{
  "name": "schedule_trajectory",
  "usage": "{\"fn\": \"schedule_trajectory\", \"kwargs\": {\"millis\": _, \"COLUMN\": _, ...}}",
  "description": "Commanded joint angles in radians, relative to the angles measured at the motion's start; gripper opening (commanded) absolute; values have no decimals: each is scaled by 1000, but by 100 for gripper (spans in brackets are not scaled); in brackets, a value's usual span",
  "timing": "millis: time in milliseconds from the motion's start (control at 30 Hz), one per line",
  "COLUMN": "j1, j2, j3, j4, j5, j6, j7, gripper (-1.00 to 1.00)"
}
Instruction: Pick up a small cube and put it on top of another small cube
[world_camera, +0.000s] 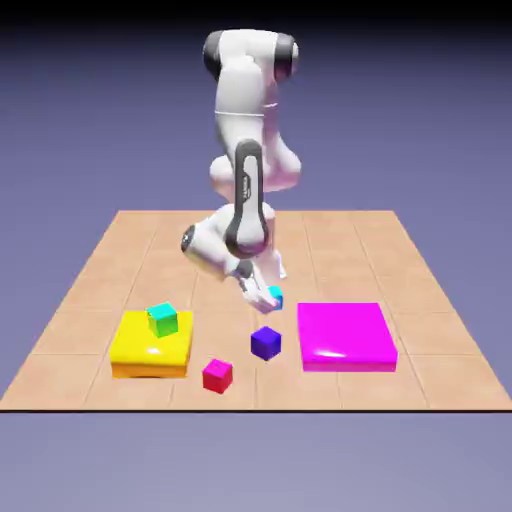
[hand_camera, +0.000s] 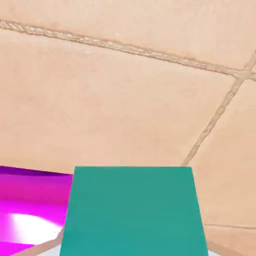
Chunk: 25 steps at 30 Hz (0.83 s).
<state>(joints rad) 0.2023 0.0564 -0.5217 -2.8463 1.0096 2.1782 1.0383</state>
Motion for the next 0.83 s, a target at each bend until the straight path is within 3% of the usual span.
{"fn": "schedule_trajectory", "kwargs": {"millis": 0, "j1": -17, "j2": -1, "j3": -20, "j4": 36, "j5": -16, "j6": -21, "j7": 39, "gripper": -100}}
{"fn": "schedule_trajectory", "kwargs": {"millis": 333, "j1": -319, "j2": -16, "j3": -220, "j4": 399, "j5": -140, "j6": -225, "j7": 413, "gripper": -100}}
{"fn": "schedule_trajectory", "kwargs": {"millis": 567, "j1": -309, "j2": 114, "j3": -155, "j4": 386, "j5": 31, "j6": -165, "j7": 315, "gripper": -100}}
{"fn": "schedule_trajectory", "kwargs": {"millis": 600, "j1": -309, "j2": 114, "j3": -155, "j4": 386, "j5": 31, "j6": -165, "j7": 315, "gripper": 100}}
{"fn": "schedule_trajectory", "kwargs": {"millis": 800, "j1": -333, "j2": -17, "j3": -229, "j4": 415, "j5": -146, "j6": -235, "j7": 430, "gripper": 100}}
